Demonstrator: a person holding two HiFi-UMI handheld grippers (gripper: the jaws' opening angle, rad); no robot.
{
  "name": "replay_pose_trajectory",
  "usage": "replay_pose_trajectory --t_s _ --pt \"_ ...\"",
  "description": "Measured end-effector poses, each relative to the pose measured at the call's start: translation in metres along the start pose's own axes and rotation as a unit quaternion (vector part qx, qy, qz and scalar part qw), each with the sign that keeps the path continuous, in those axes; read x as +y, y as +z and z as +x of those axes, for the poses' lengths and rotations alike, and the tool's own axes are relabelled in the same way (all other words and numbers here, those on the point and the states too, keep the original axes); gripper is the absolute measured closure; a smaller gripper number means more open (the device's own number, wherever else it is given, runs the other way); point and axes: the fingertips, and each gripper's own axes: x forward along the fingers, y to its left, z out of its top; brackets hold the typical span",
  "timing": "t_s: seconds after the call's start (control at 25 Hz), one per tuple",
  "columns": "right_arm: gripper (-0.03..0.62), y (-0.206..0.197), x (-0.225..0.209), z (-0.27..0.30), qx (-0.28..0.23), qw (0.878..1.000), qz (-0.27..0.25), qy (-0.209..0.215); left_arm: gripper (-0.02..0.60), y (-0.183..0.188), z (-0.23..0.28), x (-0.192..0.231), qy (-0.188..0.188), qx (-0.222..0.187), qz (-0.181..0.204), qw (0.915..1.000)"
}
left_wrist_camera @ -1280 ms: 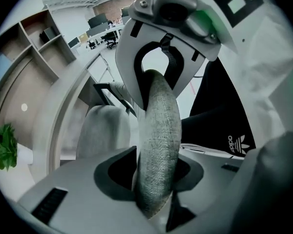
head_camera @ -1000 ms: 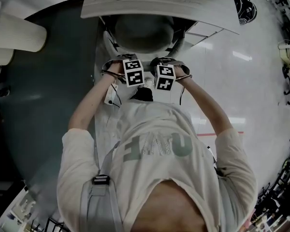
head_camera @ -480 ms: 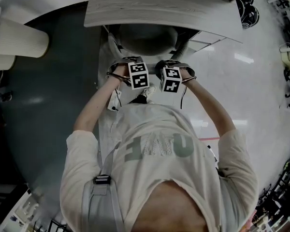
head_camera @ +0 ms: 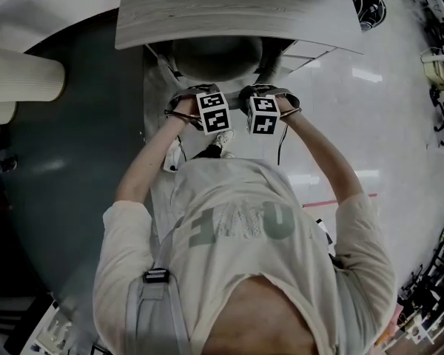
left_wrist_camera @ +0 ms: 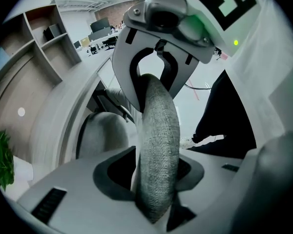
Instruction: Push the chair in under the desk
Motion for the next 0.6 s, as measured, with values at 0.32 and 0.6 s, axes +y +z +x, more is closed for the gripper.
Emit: replay_pose_trajectory --t_s 0.32,0.6 --pt "0.494 -0.0029 0.0018 0.0003 0.002 1.000 0.016 0.004 0.419 0.0022 0.0019 -0.0027 -0.001 -0.006 -0.006 1.0000" --pt "0.476 -0.0030 0.0030 0.0036 0.014 0.998 0.058 0.010 0.419 0.0019 0.0036 -0.0058 -0.001 0.001 0.000 1.0000"
